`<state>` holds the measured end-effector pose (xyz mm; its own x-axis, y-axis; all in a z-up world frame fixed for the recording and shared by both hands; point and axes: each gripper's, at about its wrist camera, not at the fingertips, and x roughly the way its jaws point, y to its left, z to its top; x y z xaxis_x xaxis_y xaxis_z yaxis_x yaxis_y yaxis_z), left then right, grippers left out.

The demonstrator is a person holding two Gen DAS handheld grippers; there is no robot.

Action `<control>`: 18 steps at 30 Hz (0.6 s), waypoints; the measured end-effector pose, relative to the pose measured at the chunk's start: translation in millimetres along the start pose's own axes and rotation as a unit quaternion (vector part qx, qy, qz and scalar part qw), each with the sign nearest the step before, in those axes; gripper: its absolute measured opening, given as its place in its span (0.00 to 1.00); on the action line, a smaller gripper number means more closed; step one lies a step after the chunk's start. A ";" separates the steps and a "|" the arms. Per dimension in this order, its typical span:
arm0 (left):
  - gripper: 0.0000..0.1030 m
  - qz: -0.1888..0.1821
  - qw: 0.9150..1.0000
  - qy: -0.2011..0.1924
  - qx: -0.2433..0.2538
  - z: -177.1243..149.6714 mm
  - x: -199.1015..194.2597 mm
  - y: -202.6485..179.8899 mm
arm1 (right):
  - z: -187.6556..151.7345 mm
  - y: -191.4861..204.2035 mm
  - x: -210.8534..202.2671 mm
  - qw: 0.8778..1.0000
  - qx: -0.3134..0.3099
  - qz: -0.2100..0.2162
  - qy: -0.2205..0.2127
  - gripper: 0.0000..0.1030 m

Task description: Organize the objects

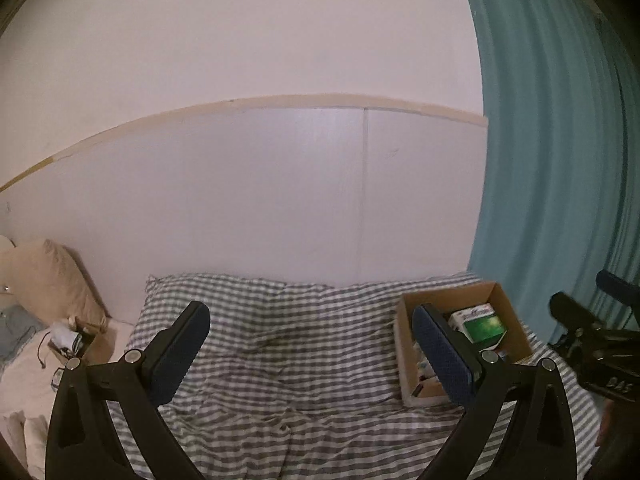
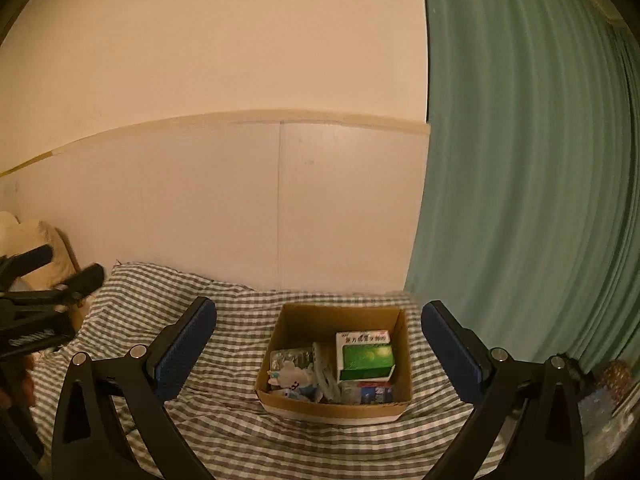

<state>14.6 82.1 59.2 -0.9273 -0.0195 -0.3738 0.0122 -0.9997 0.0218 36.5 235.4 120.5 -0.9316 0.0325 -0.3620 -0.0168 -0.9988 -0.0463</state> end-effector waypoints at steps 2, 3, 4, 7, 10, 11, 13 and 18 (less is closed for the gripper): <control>1.00 0.011 1.000 -0.001 0.003 -13.7 7.2 -2.1 | -15.0 0.2 15.8 1.000 -0.004 -0.002 0.017 1.00; 1.00 0.010 1.000 0.002 0.003 -22.6 13.6 -3.6 | -21.5 0.0 23.4 1.000 -0.004 -0.006 0.025 1.00; 1.00 0.008 1.000 0.004 0.002 -26.4 15.1 -2.9 | -27.9 -0.6 29.8 0.999 -0.002 -0.009 0.032 1.00; 1.00 0.006 1.000 0.019 -0.002 -36.9 26.2 -2.0 | -38.6 -2.9 41.8 0.999 0.003 -0.010 0.039 1.00; 1.00 0.008 1.000 0.025 -0.001 -38.2 28.5 -2.0 | -44.9 -4.4 50.6 0.999 0.002 -0.019 0.048 1.00; 1.00 0.008 1.000 0.024 0.002 -38.9 29.2 -3.0 | -46.1 -5.0 52.3 0.999 0.003 -0.022 0.050 1.00; 1.00 0.007 1.000 0.026 0.005 -39.2 28.1 -3.4 | -46.9 -5.8 52.4 0.998 0.008 -0.025 0.052 1.00; 1.00 0.002 0.999 0.032 0.001 -39.7 26.7 -1.6 | -47.8 -2.4 52.6 0.998 0.005 -0.030 0.053 1.00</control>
<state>4.7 82.5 12.4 -0.9017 -0.0238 -0.4318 0.0146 -0.9996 0.0246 4.8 241.3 57.1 -0.8847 0.0957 -0.4562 -0.0762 -0.9952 -0.0611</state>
